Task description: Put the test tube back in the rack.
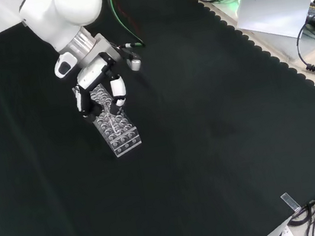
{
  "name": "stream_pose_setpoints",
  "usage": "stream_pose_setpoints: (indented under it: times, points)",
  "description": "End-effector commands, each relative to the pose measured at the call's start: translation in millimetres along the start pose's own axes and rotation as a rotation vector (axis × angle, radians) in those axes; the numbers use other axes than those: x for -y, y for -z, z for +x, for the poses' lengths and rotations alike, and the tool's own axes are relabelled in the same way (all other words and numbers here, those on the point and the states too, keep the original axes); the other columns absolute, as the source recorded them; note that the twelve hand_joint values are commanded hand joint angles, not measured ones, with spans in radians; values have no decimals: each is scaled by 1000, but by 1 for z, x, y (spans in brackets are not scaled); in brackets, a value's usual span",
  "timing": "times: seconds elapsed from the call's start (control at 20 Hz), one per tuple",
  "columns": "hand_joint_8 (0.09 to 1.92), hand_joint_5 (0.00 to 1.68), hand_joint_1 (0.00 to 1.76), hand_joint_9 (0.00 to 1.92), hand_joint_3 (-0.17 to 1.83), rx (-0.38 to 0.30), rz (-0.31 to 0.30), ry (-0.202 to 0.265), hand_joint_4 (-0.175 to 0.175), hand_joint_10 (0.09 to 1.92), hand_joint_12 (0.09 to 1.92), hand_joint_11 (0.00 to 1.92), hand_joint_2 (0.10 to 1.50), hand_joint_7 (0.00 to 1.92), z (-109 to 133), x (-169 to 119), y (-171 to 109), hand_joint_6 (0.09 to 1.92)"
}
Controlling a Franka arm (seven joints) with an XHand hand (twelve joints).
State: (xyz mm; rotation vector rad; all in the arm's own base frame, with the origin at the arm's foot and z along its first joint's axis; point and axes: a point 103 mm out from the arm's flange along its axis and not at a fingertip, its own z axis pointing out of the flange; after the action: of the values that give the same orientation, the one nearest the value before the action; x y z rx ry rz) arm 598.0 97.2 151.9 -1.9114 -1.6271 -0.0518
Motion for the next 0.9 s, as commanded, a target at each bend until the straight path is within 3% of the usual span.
stream_pose_setpoints:
  times: [0.05,0.55,0.9]
  points:
    - [973,541,1030,708,628,-19,-22,41,-52,904,1448,485,583,563,14,13,16,694]
    - [968,495,1023,665,616,-22,-76,111,-43,893,1455,451,584,515,41,57,85,669]
    - [964,474,1025,645,608,35,-117,189,-37,888,1464,425,587,491,69,93,138,650]
